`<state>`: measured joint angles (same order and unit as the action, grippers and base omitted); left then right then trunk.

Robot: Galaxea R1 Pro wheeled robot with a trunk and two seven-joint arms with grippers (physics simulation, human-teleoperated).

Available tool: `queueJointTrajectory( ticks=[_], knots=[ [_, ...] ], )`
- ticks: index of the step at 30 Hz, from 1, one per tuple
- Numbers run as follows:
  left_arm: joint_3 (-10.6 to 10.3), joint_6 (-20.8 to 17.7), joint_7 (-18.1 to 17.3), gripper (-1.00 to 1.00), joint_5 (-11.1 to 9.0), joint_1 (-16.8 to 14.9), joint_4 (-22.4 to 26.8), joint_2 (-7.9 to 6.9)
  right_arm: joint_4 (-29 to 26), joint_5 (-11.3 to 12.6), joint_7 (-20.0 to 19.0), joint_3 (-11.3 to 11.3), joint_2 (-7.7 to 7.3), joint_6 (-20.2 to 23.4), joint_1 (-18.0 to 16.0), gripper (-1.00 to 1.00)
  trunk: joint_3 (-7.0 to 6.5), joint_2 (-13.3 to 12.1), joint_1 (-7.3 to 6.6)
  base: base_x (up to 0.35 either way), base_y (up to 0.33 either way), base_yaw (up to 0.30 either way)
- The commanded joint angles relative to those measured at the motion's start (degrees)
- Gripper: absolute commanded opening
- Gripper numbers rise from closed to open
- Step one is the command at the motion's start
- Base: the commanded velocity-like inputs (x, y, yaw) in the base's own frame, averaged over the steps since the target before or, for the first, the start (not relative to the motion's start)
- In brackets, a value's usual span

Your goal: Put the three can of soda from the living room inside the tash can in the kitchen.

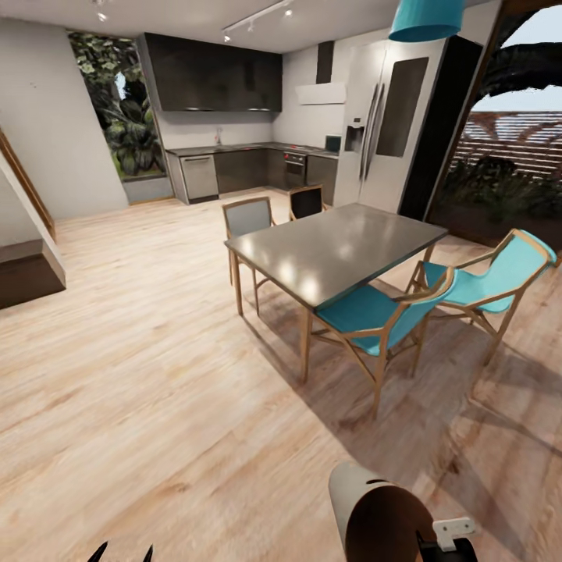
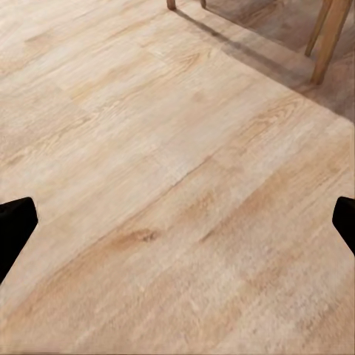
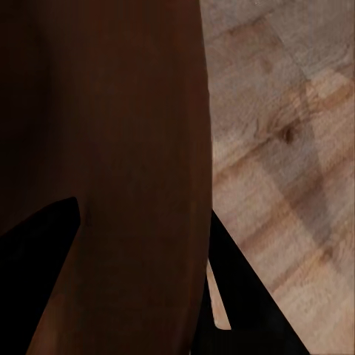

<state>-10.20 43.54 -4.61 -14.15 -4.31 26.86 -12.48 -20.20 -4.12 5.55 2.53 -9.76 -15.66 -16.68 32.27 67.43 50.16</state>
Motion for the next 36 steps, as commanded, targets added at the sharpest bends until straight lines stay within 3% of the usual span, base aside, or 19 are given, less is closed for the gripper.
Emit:
queueJointTrajectory(
  ticks=[1,21,36],
  knots=[
    [0.00,-0.01,-0.02,1.00,0.00,0.00,-0.01,0.00,-0.10,-0.17,-0.01,-0.07,-0.01,0.01,-0.02,-1.00,0.00,0.00,0.00,0.161,0.239,0.247],
    [0.00,0.12,-0.04,1.00,-0.09,0.00,-1.25,0.01,-0.10,-0.18,-0.02,-0.07,-0.07,0.01,-0.02,-1.00,-0.50,0.00,0.00,0.150,0.245,0.246],
    [0.00,0.16,-0.04,1.00,-0.16,0.00,-1.81,0.00,-0.10,-0.18,0.01,-0.07,0.00,0.01,-0.02,-1.00,-0.97,0.00,0.00,0.019,0.271,0.244]
  ],
)
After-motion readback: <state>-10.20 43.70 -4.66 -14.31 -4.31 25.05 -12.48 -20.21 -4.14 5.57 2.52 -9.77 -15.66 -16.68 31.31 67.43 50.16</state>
